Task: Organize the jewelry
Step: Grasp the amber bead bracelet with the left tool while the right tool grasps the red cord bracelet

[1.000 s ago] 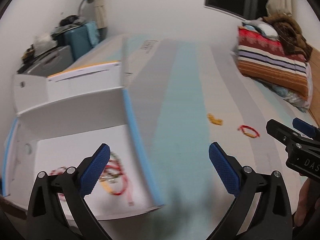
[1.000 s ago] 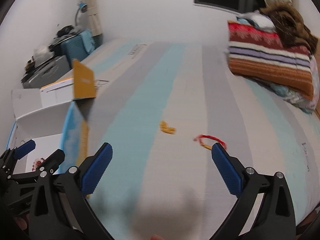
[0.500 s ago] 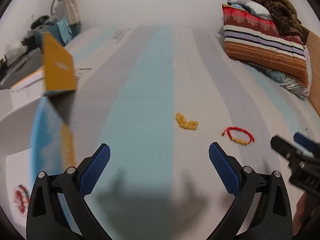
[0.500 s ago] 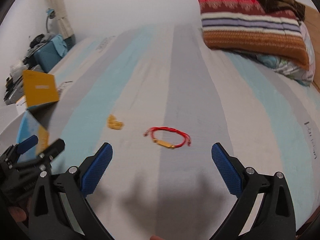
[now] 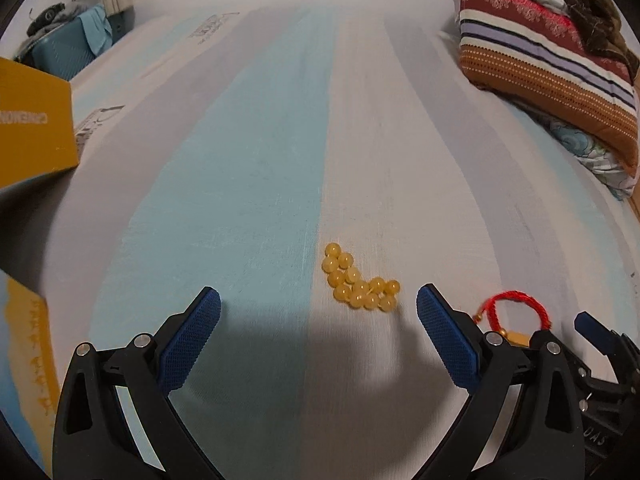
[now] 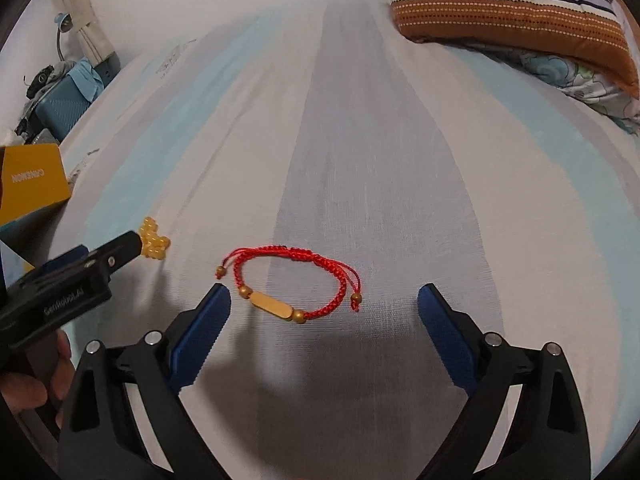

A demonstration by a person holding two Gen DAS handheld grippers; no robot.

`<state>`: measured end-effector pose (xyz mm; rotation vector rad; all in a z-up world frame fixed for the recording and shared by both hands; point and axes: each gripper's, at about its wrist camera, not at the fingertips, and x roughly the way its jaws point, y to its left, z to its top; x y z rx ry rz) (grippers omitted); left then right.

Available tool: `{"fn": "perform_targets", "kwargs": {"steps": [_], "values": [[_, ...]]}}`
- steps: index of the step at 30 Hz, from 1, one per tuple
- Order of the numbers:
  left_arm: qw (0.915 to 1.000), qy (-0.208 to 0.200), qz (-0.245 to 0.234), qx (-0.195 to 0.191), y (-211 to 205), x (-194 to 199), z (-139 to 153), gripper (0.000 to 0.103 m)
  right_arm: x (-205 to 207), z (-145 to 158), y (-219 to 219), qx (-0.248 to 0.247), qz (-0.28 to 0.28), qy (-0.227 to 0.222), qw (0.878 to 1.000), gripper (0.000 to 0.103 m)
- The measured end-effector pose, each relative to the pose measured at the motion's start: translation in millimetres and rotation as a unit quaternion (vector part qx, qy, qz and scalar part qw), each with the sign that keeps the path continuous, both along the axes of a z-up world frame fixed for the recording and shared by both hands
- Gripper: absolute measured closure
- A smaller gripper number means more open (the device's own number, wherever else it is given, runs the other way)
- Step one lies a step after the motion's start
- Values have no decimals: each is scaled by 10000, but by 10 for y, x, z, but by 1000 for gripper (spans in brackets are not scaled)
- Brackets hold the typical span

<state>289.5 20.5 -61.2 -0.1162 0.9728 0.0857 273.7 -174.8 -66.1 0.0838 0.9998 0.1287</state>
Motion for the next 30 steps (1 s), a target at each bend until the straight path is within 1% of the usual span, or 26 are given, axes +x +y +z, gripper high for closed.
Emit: {"fn": "perform_targets", "kwargs": {"steps": [4, 7, 9, 11, 13, 14, 15, 16, 18, 19, 20, 21, 22, 23, 24, 25, 26, 27, 28, 30], "values": [[10000, 73, 21, 49, -25, 99, -70, 7, 70, -111, -27, 22, -82, 155, 9998, 21], [9999, 63, 82, 47, -5, 126, -88, 9, 76, -140, -24, -4, -64, 177, 9998, 24], [9998, 149, 96, 68, 12, 153, -143, 17, 79, -145, -33, 7, -81, 178, 9998, 25], [9998, 166, 109, -5, 39, 182, -163, 19, 78, -134, -34, 28, -92, 179, 9998, 30], [9998, 146, 104, 15, 42, 180, -164, 25, 77, -128, -26, 64, -89, 199, 9997, 35], [9999, 145, 75, 31, 39, 178, -166, 32, 82, -128, -20, 85, -82, 214, 9997, 37], [9999, 146, 58, 28, 38, 173, -171, 35, 87, -129, -21, 116, -64, 234, 9996, 40], [9999, 144, 39, 12, 42, 168, -168, 36, 87, -131, -16, 131, -52, 245, 9996, 42], [9999, 151, -6, 22, 38, 165, -168, 48, 95, -137, -15, 139, -43, 250, 9996, 46], [9999, 150, -12, 41, 36, 162, -167, 50, 98, -139, -20, 141, -59, 252, 9996, 49], [9999, 146, -14, 34, 33, 164, -168, 55, 105, -141, -32, 138, -89, 261, 9995, 51], [9999, 147, -27, 31, 29, 163, -171, 59, 107, -147, -38, 116, -113, 277, 9995, 57], [9999, 144, -49, 39, 24, 162, -173, 62, 109, -149, -40, 115, -117, 281, 9995, 60], [9999, 140, -57, 45, 21, 162, -172, 68, 113, -149, -40, 118, -113, 281, 9995, 61], [9999, 138, -76, 45, 11, 161, -172, 75, 111, -147, -42, 103, -106, 277, 9995, 66], [9998, 141, -113, 47, 2, 161, -173, 78, 107, -143, -40, 99, -96, 271, 9995, 73], [9998, 134, -164, 41, -11, 158, -171, 84, 101, -142, -44, 109, -90, 269, 9995, 78], [9997, 133, -205, 31, -19, 159, -168, 89, 105, -142, -50, 119, -81, 272, 9995, 86], [9997, 124, -220, 56, -30, 152, -166, 89, 103, -142, -58, 125, -62, 277, 9995, 91], [9996, 123, -252, 57, -42, 136, -156, 94, 90, -116, -71, 156, -35, 256, 9995, 93]]}}
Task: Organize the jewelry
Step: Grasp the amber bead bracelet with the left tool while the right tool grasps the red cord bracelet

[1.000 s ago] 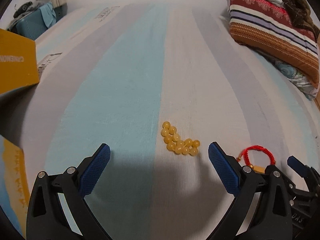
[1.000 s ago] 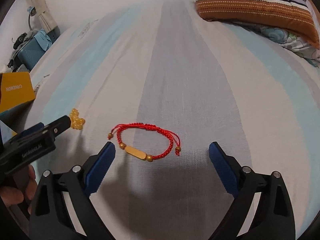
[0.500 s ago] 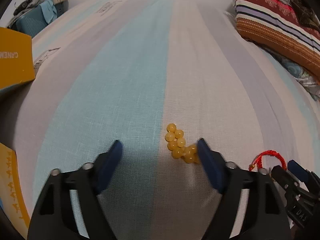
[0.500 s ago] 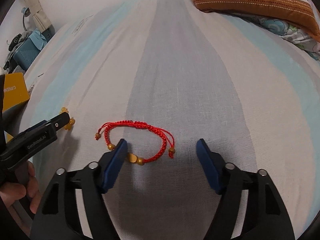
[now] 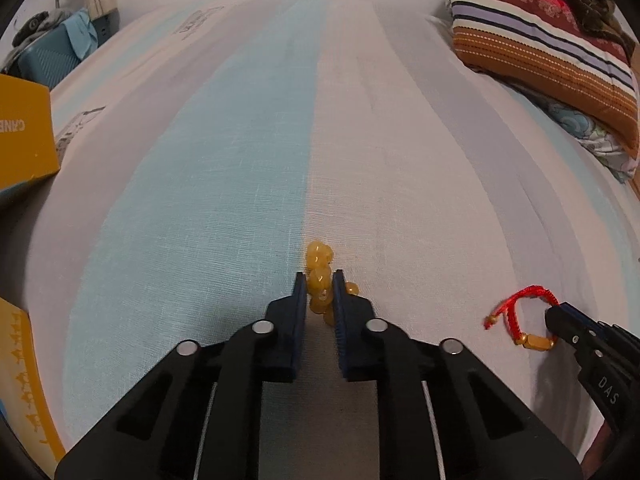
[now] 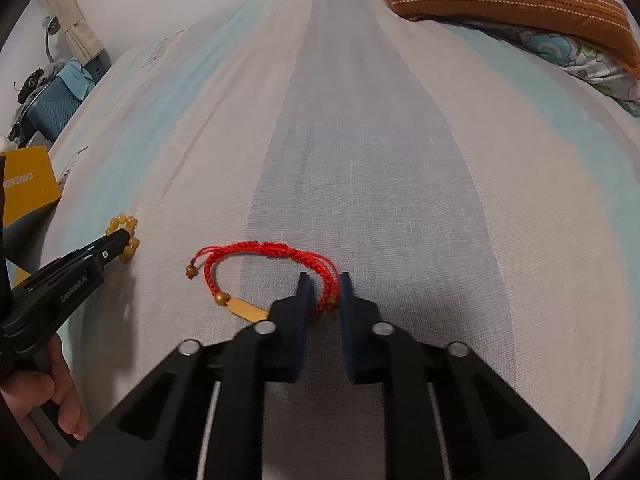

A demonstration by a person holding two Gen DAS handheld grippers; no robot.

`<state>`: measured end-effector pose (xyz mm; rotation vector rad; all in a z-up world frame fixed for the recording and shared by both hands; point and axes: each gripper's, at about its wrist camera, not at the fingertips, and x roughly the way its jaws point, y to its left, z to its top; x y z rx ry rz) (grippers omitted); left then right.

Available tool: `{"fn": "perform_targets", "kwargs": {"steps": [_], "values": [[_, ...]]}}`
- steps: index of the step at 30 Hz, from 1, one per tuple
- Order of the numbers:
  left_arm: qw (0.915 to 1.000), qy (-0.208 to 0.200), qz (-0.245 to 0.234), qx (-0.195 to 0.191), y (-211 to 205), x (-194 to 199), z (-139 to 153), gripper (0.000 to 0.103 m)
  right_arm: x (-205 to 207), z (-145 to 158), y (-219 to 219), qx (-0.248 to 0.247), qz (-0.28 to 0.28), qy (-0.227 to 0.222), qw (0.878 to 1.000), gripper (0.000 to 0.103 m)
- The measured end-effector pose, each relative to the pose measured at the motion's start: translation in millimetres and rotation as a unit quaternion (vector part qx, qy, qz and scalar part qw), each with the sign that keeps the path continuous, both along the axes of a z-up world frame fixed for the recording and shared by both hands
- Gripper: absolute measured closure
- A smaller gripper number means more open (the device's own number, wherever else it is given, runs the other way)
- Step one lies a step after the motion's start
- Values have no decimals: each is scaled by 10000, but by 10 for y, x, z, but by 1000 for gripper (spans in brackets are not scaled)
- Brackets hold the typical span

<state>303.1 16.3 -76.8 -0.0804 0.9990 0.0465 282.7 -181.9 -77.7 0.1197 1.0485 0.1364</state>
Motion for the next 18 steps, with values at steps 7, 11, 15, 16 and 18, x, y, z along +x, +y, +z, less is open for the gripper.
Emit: {"fn": "perform_targets", "kwargs": {"steps": [7, 11, 15, 16, 18], "values": [[10000, -51, -14, -49, 19, -75, 95, 94, -115, 195, 18, 11, 89, -260, 9996, 94], [9998, -151, -37, -82, -5, -123, 171, 94, -157, 301, 11, 41, 99, -387, 9992, 94], [9996, -262, -88, -110, -44, -178, 287, 94, -196, 394, 5, 69, 99, -498, 9987, 94], [9994, -294, -104, -114, -54, -193, 320, 94, -206, 420, 3, 58, 104, -531, 9985, 94], [9993, -335, -136, -135, -77, -214, 371, 94, -227, 468, -1, 71, 93, -588, 9982, 94]]}}
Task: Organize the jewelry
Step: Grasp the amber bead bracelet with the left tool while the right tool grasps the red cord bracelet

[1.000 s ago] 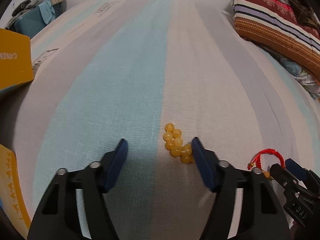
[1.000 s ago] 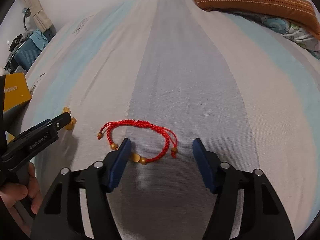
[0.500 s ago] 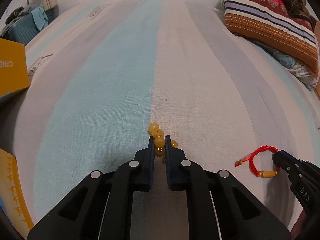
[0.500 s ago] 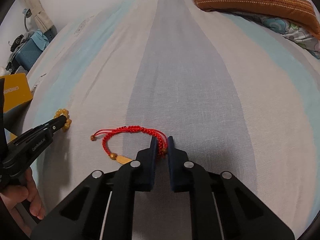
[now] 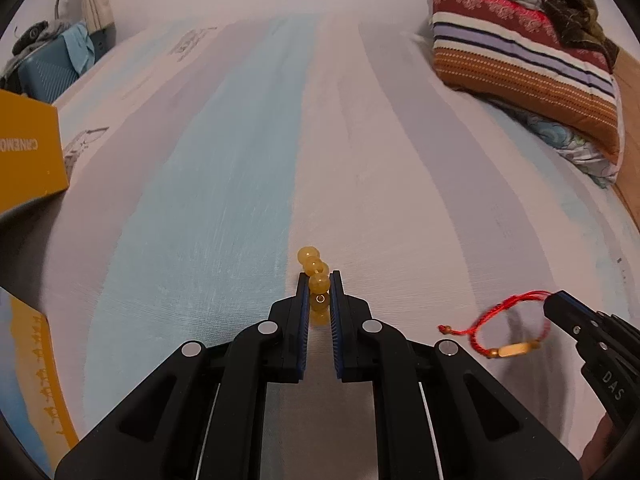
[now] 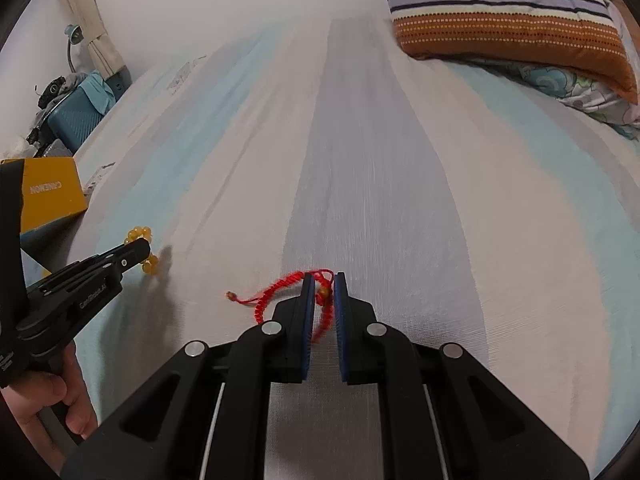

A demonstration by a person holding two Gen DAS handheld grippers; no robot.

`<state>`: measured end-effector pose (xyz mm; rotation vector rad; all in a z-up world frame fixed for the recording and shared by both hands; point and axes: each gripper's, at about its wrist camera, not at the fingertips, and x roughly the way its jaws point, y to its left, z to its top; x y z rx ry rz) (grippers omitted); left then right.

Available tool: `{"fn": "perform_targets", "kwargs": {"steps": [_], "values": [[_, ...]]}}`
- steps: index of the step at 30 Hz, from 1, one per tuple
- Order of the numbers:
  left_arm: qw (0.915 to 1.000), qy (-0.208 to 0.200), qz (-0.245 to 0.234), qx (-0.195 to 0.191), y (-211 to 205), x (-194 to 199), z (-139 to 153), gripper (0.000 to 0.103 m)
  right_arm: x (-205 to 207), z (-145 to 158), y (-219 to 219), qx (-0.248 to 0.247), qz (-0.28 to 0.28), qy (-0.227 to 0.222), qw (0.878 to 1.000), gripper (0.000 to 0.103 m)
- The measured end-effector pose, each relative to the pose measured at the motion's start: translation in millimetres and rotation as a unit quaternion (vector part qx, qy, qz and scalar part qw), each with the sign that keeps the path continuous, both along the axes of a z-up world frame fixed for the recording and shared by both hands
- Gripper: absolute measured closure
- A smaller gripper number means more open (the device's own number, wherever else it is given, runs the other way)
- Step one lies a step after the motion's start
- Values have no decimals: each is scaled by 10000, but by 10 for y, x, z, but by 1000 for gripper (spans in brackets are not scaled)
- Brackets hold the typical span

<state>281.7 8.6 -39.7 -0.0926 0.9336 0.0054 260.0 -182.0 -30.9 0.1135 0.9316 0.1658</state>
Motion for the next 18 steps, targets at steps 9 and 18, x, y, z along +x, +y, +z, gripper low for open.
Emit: {"fn": "perform_targets", "kwargs": {"steps": [9, 18], "values": [[9997, -205, -127, -13, -108, -126, 199, 94, -10, 51, -40, -41, 23, -37, 10000, 94], [9998, -84, -179, 56, -161, -84, 104, 94, 179, -335, -113, -40, -179, 365, 9992, 64]]}}
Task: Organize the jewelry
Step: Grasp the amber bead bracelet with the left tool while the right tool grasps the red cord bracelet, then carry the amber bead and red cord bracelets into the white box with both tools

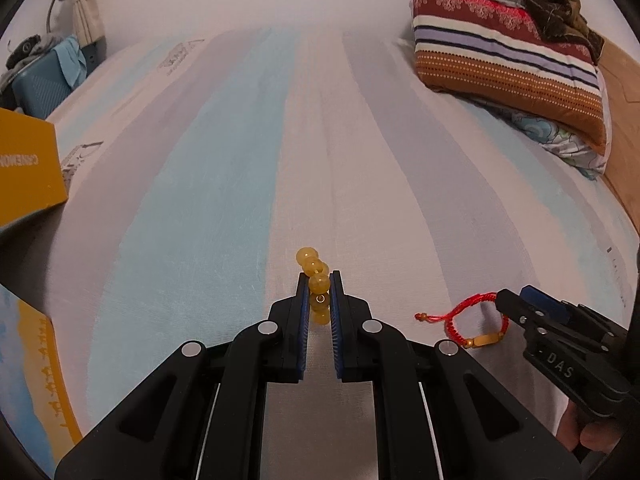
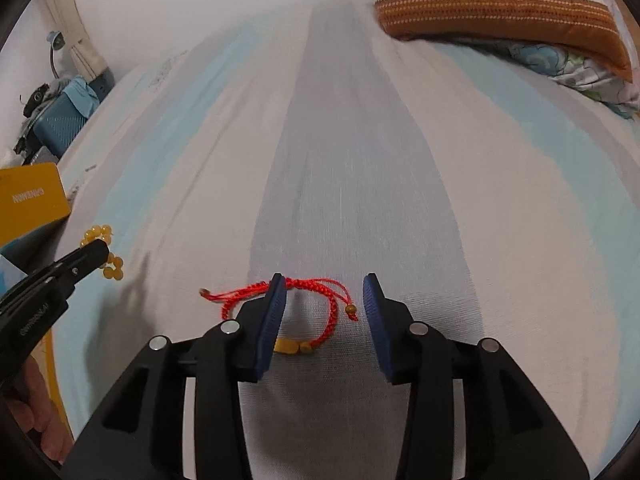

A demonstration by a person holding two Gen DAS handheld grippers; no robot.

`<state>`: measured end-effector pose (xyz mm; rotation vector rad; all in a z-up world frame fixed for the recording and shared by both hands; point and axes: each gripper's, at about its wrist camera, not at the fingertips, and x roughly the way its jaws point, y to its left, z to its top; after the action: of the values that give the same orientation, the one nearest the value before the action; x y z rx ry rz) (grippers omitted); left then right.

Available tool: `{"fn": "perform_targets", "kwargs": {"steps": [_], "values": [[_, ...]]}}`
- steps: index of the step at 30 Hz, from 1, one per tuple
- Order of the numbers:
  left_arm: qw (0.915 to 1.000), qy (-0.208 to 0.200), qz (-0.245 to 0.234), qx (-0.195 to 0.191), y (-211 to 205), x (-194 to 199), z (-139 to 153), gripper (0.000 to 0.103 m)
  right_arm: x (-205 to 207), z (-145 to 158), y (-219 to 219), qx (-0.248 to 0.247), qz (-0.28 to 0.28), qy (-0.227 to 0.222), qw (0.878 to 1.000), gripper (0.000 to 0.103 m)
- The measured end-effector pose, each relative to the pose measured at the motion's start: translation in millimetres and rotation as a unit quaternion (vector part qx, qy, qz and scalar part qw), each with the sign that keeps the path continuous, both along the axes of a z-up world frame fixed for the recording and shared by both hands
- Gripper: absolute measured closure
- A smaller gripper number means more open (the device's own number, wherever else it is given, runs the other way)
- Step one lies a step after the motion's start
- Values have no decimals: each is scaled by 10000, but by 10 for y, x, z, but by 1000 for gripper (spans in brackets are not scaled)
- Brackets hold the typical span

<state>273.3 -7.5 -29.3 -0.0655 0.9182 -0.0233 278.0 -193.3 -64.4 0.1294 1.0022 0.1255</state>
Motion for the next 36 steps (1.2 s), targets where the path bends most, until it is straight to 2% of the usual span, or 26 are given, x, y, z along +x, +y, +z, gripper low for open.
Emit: {"fn": "perform_targets", "kwargs": {"steps": [2, 3, 4, 6, 7, 8, 23, 36], "values": [[10000, 5, 3, 10, -5, 1, -9, 94, 38, -81, 14, -67, 28, 140, 9999, 64], [10000, 4, 2, 11, -6, 1, -9, 94, 42, -116, 15, -67, 52, 200, 9998, 69], [10000, -2, 3, 15, -6, -2, -6, 94, 53, -150, 32, -121, 93, 259, 9995, 77], [10000, -9, 11, 17, -3, -6, 0, 94, 54, -166, 65, -287, 162, 262, 9991, 86], [10000, -13, 17, 13, 0, -10, 4, 94, 49, -156, 80, -297, 204, 265, 9990, 96], [10000, -28, 28, 18, 0, -17, 16, 94, 33, -139, 88, -285, 237, 261, 9990, 97], [9998, -206, -57, 11, -22, -128, 187, 94, -253, 484, 110, -129, 208, -598, 9979, 98], [9997, -237, -93, -27, -7, -648, 407, 94, -526, 679, 86, -185, 141, -625, 9978, 97]]}}
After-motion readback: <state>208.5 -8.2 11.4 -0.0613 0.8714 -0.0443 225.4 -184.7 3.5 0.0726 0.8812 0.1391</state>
